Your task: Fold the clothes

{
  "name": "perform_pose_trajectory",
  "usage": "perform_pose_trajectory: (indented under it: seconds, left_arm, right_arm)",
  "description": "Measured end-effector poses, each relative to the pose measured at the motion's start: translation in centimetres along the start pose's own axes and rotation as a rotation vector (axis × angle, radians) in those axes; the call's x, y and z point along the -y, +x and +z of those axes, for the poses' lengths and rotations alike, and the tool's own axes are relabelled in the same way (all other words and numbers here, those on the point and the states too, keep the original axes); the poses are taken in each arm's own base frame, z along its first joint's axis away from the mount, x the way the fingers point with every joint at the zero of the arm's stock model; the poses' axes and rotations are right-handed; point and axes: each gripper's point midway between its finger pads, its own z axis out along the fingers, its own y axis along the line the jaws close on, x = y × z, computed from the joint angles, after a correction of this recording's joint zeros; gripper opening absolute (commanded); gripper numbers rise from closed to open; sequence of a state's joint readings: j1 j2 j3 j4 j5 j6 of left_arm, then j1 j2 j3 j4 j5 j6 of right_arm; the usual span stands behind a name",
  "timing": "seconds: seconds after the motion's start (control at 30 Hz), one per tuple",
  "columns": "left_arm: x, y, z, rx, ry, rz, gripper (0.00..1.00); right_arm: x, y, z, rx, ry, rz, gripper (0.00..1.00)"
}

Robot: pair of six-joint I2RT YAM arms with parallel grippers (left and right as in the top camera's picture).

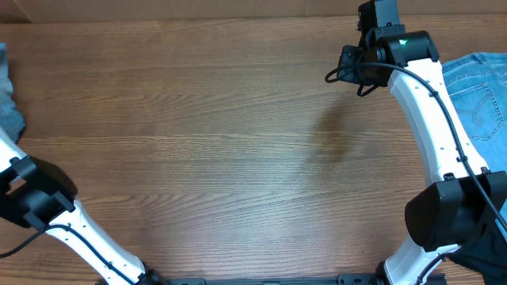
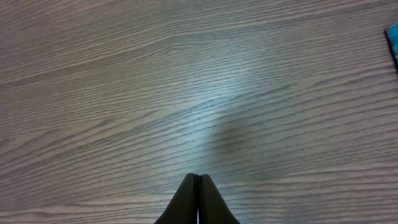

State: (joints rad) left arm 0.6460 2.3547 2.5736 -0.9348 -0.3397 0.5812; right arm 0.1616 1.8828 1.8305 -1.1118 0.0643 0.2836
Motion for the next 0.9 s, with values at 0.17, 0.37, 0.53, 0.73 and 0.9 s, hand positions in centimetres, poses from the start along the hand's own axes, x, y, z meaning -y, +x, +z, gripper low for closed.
perform_pose_trajectory:
  seconds: [0.17, 0.37, 0.53, 0.73, 0.9]
  left_arm:
    - [6.1, -2.8, -1.7, 0.029, 0.064, 0.109, 0.06]
    - [18.3, -0.9, -1.5, -0.061, 0.200, 0.271, 0.11]
    - [24.6, -1.4, -4.8, -0.058, 0.307, 0.302, 0.13]
    - [35.1, -1.2, -10.3, -0.022, 0.591, 0.335, 0.73]
    - [41.7, 0.6, -18.0, -0.040, 0.876, 0.430, 0.23]
  right_arm:
    - [0.0, 0.0, 0.0, 0.001, 0.003, 0.000, 0.04]
    - [0.2, 0.4, 0.0, -0.014, 0.008, -0.001, 0.04]
    - [0.2, 0.4, 0.0, -0.014, 0.009, 0.000, 0.05]
    - [0.3, 0.6, 0.0, -0.023, 0.012, -0.003, 0.31]
    - [0.3, 0.6, 0.0, -0.024, 0.012, -0.002, 0.32]
